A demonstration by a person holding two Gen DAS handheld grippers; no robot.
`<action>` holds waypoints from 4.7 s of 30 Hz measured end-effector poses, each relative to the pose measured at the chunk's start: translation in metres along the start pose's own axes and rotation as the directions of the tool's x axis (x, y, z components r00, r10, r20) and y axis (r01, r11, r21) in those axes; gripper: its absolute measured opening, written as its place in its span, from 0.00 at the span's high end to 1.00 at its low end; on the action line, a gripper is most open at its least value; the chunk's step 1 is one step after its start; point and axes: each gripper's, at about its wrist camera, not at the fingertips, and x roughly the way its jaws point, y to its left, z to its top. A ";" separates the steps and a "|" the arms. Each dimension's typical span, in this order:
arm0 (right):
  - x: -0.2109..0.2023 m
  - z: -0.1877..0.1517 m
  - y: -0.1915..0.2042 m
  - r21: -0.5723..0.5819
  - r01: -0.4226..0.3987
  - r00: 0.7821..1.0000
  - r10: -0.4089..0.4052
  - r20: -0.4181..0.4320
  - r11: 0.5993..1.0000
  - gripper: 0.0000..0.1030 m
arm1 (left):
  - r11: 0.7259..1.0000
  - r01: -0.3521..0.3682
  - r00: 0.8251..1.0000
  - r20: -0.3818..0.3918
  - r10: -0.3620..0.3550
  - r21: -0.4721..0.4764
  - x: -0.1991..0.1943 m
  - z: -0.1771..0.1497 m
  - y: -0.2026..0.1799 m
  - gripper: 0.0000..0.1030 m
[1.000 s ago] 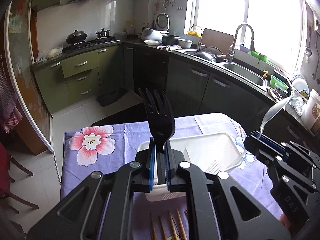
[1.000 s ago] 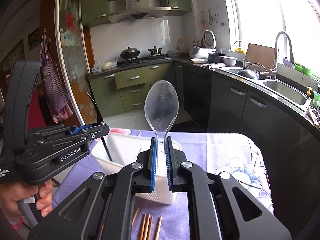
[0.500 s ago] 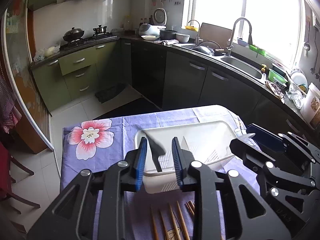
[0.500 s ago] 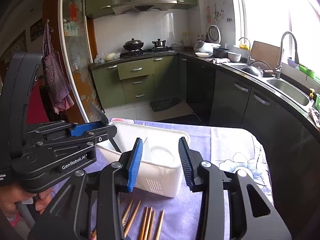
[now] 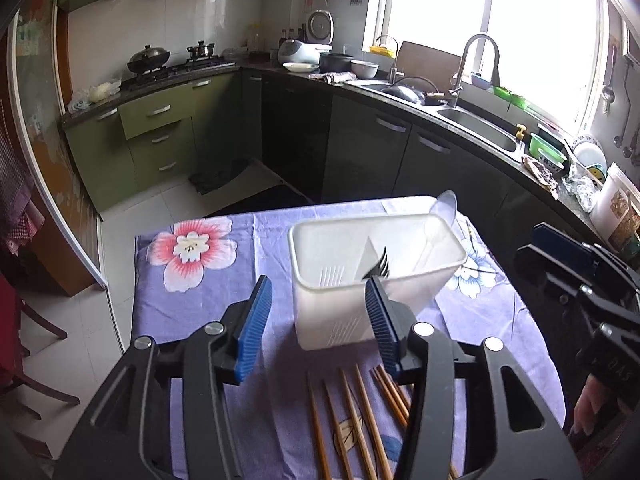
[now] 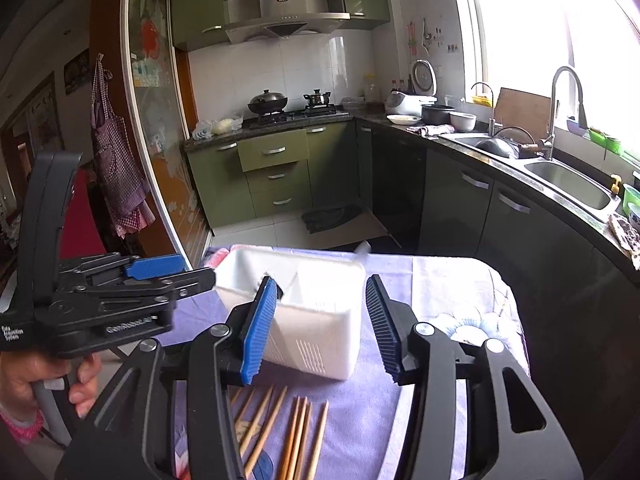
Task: Organize utensils
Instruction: 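Grasp a wooden chopstick with the left tool while the right tool grasps another chopstick, then lift both chopsticks upright and release them into the white utensil holder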
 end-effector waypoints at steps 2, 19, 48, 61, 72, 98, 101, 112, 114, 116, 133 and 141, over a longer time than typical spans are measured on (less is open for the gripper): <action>-0.003 -0.010 -0.007 -0.001 0.021 0.999 -0.021 -0.028 1.000 0.53 | 1.000 -0.002 0.999 -0.051 0.002 -0.007 0.000 -0.017 0.006 0.55; 0.038 -0.076 -0.030 0.002 0.001 0.960 0.000 -0.281 1.000 0.53 | 0.999 -0.022 0.903 -0.430 0.032 0.028 0.075 -0.106 0.000 0.76; 0.099 -0.118 -0.010 -0.019 -0.059 0.832 0.039 -0.554 0.998 0.71 | 0.995 -0.076 0.911 -0.402 0.096 0.065 0.070 -0.105 -0.005 0.94; 0.136 -0.134 0.006 -0.042 -0.031 0.787 -0.002 -0.617 0.999 0.85 | 0.996 -0.078 0.936 -0.341 0.088 0.043 0.050 -0.093 0.016 0.94; 0.145 -0.137 0.033 -0.125 0.016 0.806 -0.087 -0.586 0.992 0.93 | 0.996 -0.071 0.946 -0.314 0.082 0.045 0.039 -0.093 0.016 0.94; -0.010 -0.068 0.000 -0.018 -0.056 0.954 0.048 -0.296 0.998 0.93 | 0.995 -0.052 0.980 -0.189 0.067 0.080 -0.017 -0.078 0.009 0.94; -0.019 -0.066 -0.001 -0.013 -0.058 0.959 0.053 -0.278 0.998 0.93 | 0.995 -0.052 0.982 -0.179 0.066 0.084 -0.022 -0.077 0.007 0.94; -0.036 -0.053 0.001 -0.006 -0.066 0.971 0.063 -0.232 0.998 0.93 | 0.995 -0.049 0.987 -0.148 0.062 0.091 -0.032 -0.073 0.003 0.94; -0.037 -0.052 0.002 -0.009 -0.070 0.972 0.066 -0.228 0.998 0.93 | 0.995 -0.046 0.988 -0.146 0.058 0.088 -0.032 -0.072 0.003 0.94; -0.038 -0.050 0.003 -0.012 -0.072 0.973 0.068 -0.223 0.997 0.93 | 0.996 -0.043 0.988 -0.141 0.055 0.083 -0.033 -0.070 0.004 0.94; -0.059 0.007 0.016 -0.036 -0.082 0.987 0.076 -0.142 0.996 0.93 | 0.999 0.003 0.997 -0.075 0.000 0.049 -0.061 -0.033 0.003 0.94; -0.084 0.068 0.011 -0.025 -0.090 0.995 0.089 -0.042 0.996 0.93 | 0.997 0.012 0.998 0.056 -0.016 0.076 -0.108 0.020 -0.011 0.94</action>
